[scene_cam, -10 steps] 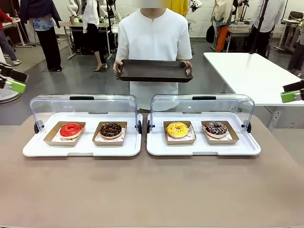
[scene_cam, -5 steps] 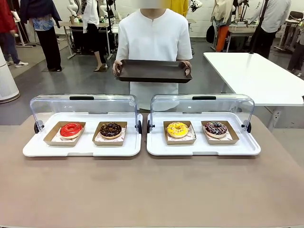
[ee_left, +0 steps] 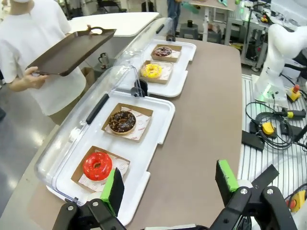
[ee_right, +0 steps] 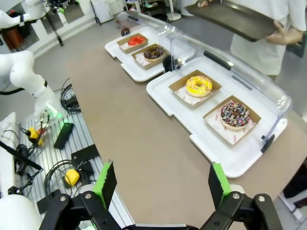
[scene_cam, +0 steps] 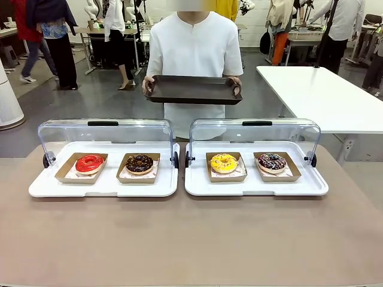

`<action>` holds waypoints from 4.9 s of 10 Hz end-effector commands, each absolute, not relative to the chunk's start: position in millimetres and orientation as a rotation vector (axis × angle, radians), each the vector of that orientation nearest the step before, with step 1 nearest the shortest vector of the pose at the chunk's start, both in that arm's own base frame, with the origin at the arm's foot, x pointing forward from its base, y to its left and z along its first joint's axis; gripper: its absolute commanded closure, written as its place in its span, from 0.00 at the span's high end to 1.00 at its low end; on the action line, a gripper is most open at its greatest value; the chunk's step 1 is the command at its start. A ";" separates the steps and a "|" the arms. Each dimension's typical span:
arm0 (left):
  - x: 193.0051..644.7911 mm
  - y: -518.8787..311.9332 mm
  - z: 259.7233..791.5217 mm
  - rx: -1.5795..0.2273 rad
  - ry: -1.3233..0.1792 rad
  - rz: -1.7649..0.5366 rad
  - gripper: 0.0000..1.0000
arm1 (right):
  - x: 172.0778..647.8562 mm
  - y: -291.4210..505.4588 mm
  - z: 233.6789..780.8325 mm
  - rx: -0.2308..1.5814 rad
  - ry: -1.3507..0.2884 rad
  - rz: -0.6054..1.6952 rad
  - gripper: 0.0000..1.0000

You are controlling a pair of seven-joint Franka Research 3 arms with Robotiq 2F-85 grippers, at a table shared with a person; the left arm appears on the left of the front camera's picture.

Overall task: Provide the desired donut to the person.
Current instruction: Pick up and lift the Paper togo box containing the Donut pointed at by the person.

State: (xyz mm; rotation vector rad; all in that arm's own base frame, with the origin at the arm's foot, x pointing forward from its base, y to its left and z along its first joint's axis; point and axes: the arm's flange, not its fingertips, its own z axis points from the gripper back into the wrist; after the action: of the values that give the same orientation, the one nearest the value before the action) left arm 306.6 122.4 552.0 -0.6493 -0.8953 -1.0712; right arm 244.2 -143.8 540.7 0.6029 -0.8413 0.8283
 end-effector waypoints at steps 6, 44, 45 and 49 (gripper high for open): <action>299.1 128.8 555.1 -0.596 -0.878 -1.148 1.00 | 243.0 -162.0 534.9 0.634 -0.848 0.804 1.00; 310.6 100.4 562.7 -0.437 -0.766 -1.248 1.00 | 246.7 -152.4 533.6 0.615 -0.819 0.817 1.00; 320.3 73.2 565.4 -0.351 -0.675 -1.327 1.00 | 246.7 -152.4 533.6 0.615 -0.819 0.817 1.00; 363.8 -47.7 544.1 -0.073 -0.304 -1.618 1.00 | 246.7 -152.4 533.6 0.615 -0.819 0.817 1.00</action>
State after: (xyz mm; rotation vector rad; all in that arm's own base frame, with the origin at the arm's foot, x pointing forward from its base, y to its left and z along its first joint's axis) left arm 342.5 -36.3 555.8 -0.1388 -0.3934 -1.5980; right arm 244.6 -151.9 533.6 0.5977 -0.7985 0.8070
